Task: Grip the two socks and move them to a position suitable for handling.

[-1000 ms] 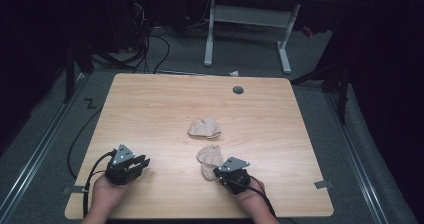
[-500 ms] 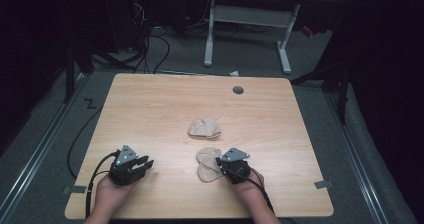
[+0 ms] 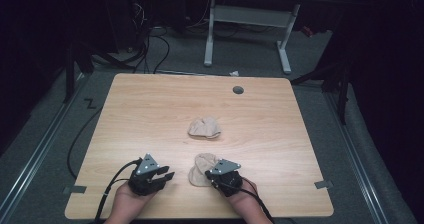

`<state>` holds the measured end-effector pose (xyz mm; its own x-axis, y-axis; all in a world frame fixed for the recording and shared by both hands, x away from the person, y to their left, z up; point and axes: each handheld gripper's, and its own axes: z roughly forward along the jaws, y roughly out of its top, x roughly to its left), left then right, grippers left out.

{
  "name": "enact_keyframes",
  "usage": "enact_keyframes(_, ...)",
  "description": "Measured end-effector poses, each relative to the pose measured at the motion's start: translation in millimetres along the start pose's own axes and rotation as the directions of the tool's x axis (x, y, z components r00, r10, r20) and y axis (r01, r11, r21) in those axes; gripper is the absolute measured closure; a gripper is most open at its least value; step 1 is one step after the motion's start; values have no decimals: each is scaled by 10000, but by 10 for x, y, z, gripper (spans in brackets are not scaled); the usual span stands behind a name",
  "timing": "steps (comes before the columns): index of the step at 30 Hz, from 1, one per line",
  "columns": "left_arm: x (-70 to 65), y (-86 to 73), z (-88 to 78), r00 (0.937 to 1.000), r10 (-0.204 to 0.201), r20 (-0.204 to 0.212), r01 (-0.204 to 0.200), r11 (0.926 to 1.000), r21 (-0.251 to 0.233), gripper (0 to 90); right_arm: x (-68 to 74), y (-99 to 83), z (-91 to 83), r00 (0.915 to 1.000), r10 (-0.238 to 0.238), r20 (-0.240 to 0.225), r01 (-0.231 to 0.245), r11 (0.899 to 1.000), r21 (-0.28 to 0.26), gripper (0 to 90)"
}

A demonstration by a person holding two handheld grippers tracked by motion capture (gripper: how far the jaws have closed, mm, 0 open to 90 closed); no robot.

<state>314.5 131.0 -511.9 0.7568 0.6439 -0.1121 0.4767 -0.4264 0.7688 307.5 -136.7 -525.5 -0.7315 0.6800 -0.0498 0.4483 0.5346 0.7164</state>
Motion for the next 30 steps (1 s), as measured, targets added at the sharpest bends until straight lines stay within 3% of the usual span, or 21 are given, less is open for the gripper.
enact_keyframes(3,-141,71,112,9992,329,222,-331,9994,67,680,39,5,9,9998,-183,-108,183,9998,-30,900)
enact_keyframes(10,-277,141,361,9965,392,741,-402,9991,127,735,54,5,14,9995,-266,-197,265,9996,-76,900)
enact_keyframes(13,-292,152,411,9963,516,681,-527,9985,143,770,55,4,14,9996,-217,-193,215,9997,-69,900)
enact_keyframes(17,-280,133,465,9965,757,360,-776,9954,554,806,48,2,13,9997,-177,-197,176,9998,-59,899)
enact_keyframes(24,-277,63,467,9963,774,384,-780,9969,142,803,-2,2,3,10000,45,69,-45,10000,-23,898)
enact_keyframes(30,-271,54,469,9970,646,429,-650,9979,75,800,46,189,7,9993,347,99,-338,9963,-796,799)
